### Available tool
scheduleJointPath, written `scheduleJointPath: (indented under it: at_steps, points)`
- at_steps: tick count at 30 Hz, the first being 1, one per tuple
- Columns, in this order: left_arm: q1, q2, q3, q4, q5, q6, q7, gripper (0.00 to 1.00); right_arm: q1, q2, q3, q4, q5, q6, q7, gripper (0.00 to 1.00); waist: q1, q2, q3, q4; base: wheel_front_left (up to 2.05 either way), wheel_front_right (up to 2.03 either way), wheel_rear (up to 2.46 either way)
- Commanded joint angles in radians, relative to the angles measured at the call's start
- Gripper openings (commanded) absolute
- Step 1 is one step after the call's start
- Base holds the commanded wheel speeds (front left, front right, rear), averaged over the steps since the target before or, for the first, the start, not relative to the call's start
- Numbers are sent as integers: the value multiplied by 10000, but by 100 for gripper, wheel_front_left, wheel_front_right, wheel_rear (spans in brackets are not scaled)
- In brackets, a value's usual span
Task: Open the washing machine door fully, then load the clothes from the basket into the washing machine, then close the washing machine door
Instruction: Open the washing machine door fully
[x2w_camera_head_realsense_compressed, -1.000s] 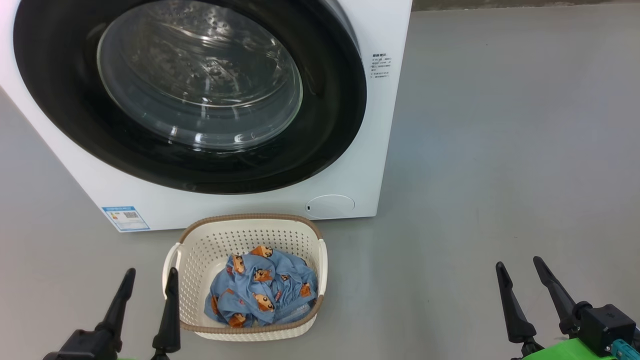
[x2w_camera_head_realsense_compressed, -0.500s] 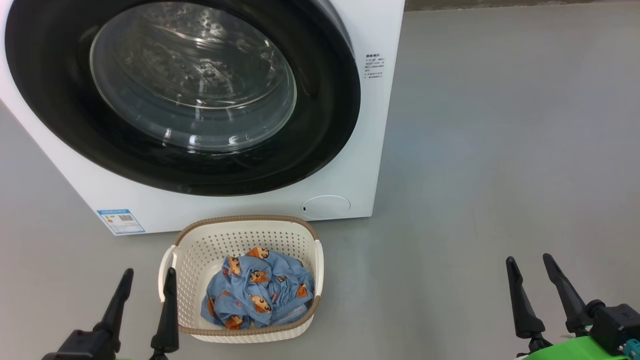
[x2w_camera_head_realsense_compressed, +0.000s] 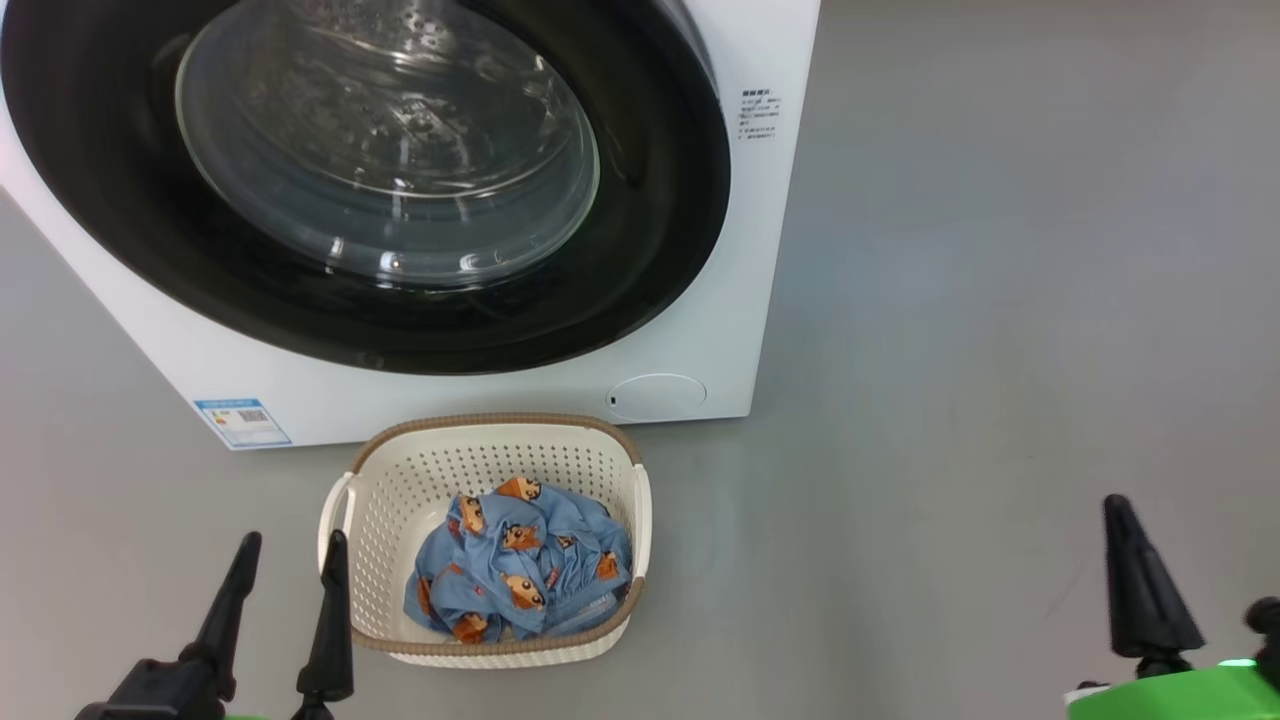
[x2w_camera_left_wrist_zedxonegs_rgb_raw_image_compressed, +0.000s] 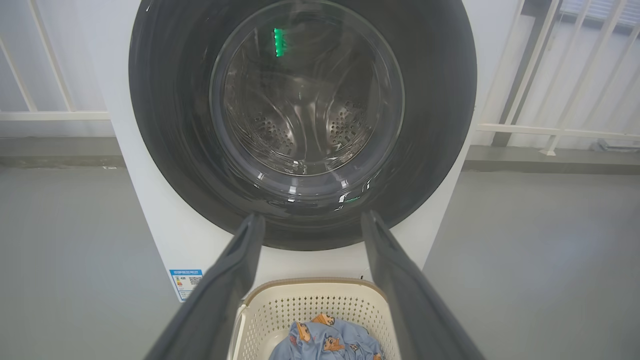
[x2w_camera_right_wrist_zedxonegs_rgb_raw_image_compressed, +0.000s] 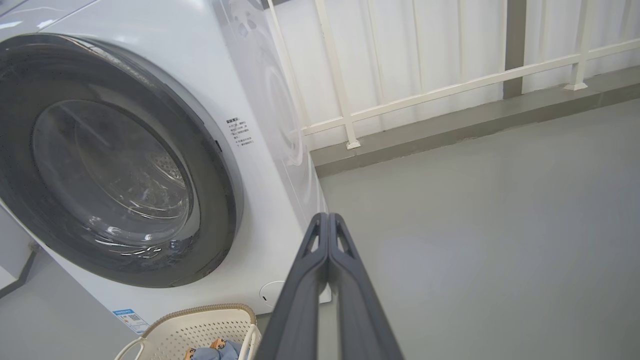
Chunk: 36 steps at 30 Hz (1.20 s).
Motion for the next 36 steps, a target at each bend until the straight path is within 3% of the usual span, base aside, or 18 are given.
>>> scheduleJointPath:
  at_steps: [1,11,12,19,24,30,36]
  points:
    - [-130,114,383,-332,-31,-16,-63,100,-417,-39,-4,-322,489,16,-120,0,0,-1,95,44,0,0,0]
    - [-222,231,463,-592,7,-16,-63,100,-1126,165,-1845,-666,4341,16,-120,0,0,-1,842,184,0,0,0]
    - [-246,267,474,-679,6,-16,-63,100,-1379,173,-2179,-689,5123,16,-120,0,0,-1,1060,195,0,0,0]
    - [-369,423,482,-883,-1,-16,-63,100,-2210,33,-2950,-379,7415,16,-120,0,0,-1,1733,232,0,0,0]
    - [-548,558,492,-1048,-4,-16,-63,100,-2999,-421,-3213,154,9267,16,-120,0,0,-1,2248,268,0,0,0]
    - [-649,659,417,-1256,2,-16,-63,100,-3953,-1264,-2710,514,11198,16,-24,0,0,-1,2811,323,0,0,0]
    - [-726,695,389,-1488,-33,-16,-63,100,-4821,-1869,-2843,542,12812,16,1071,0,0,-1,3312,553,0,0,0]
